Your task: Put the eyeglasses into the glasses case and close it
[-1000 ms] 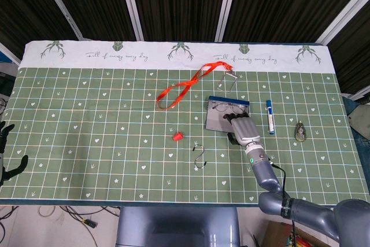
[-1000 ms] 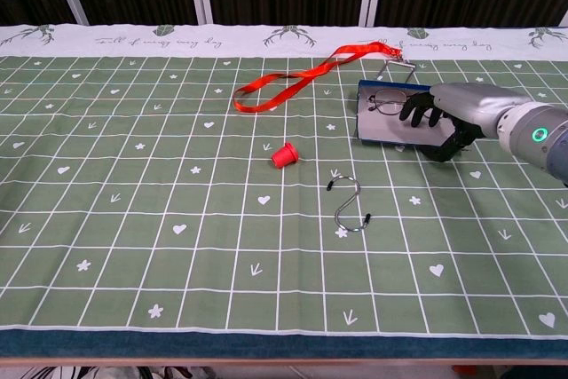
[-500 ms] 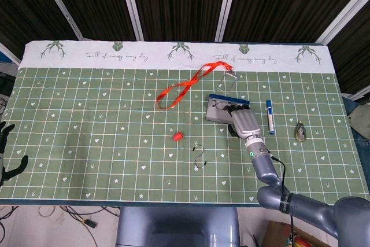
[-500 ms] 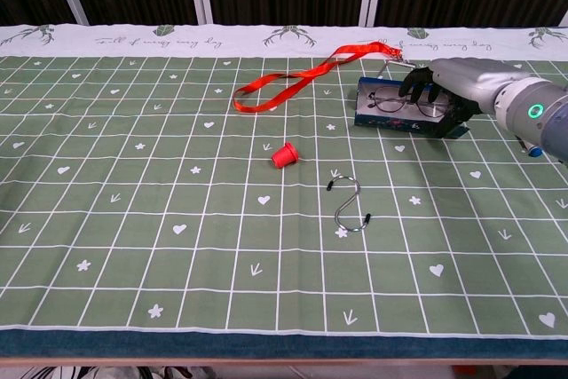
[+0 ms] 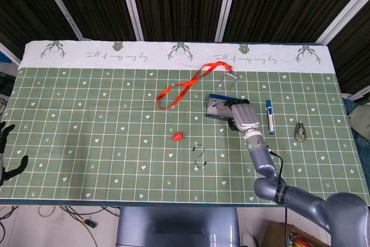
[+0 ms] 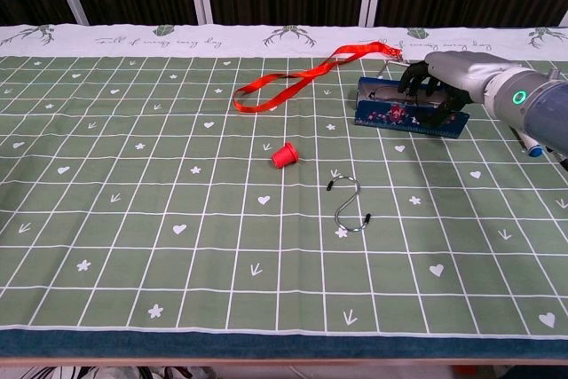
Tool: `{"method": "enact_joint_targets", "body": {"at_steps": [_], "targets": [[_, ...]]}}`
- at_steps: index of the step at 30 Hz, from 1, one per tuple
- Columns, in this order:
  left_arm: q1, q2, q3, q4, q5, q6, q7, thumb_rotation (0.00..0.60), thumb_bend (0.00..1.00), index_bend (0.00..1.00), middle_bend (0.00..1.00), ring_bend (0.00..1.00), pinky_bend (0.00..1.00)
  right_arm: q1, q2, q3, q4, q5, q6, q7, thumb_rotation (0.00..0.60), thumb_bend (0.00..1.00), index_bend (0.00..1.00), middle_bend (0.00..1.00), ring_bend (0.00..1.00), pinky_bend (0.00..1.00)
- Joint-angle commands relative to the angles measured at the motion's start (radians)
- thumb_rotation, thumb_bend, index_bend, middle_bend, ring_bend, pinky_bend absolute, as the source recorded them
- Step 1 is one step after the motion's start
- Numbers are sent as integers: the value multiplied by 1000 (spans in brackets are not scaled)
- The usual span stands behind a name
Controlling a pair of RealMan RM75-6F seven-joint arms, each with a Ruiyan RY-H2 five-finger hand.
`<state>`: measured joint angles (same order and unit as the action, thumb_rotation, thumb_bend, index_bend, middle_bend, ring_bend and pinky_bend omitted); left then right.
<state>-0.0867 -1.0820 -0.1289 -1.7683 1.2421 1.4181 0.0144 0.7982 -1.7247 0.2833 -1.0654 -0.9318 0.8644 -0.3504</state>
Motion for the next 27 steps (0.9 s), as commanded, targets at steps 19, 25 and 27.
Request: {"method": "enact_joint_targets", "body": {"at_steps": [19, 25, 27], "targets": [[-1, 3, 2, -1, -3, -5, 0, 600, 353, 111, 0, 0, 0, -2, 9, -5, -42, 20, 7, -15, 600, 518, 484, 284, 284, 203], [-2, 3, 2, -2, -5, -7, 1, 600, 353, 113, 0, 0, 0, -3, 3, -7, -40, 22, 14, -20, 600, 499, 558, 287, 284, 203], [-2, 3, 2, -2, -4, -7, 2, 600, 353, 115, 0, 0, 0, -2, 1, -8, -38, 25, 13, -22, 600, 489, 572, 288, 284, 203]]}}
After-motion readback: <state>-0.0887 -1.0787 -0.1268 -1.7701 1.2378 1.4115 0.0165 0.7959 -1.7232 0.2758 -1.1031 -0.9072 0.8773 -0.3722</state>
